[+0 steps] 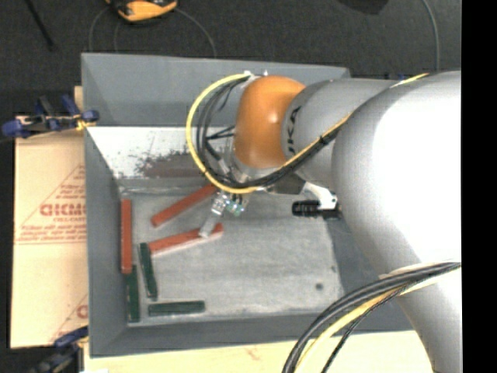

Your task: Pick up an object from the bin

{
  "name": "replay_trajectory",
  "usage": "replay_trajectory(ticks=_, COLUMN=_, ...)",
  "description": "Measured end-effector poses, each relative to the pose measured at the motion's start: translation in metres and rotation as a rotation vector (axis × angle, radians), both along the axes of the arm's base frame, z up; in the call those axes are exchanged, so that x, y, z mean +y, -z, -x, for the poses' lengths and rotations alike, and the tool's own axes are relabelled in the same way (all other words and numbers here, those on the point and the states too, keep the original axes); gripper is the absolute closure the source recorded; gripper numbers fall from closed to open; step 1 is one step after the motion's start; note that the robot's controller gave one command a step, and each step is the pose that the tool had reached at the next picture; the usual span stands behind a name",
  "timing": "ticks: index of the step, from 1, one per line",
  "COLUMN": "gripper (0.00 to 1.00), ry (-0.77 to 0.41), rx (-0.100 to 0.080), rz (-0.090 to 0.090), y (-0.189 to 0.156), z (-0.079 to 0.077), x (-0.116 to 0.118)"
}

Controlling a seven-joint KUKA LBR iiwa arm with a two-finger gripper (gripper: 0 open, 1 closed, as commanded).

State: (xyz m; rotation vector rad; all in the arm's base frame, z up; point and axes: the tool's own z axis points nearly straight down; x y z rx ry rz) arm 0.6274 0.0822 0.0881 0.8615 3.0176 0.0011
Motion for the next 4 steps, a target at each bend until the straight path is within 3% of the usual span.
replay_trajectory(ticks=1, gripper=0.00, ry=-0.259, rx=-0.001, rz=0.002, y=0.003, z=-0.021, x=0.026)
replay_trajectory(ticks=2, gripper=0.00, ry=-0.282, rx=0.008, rz=0.002, y=0.005, z=-0.029, x=0.046)
replay_trajectory(ticks=3, gripper=1.00, ry=-0.568, rx=-0.003, rz=0.002, y=0.016, z=-0.010, x=0.090)
replay_trajectory(ticks=4, gripper=1.00, ry=-0.568, rx=-0.003, rz=0.002, y=0.016, z=-0.010, x=0.090)
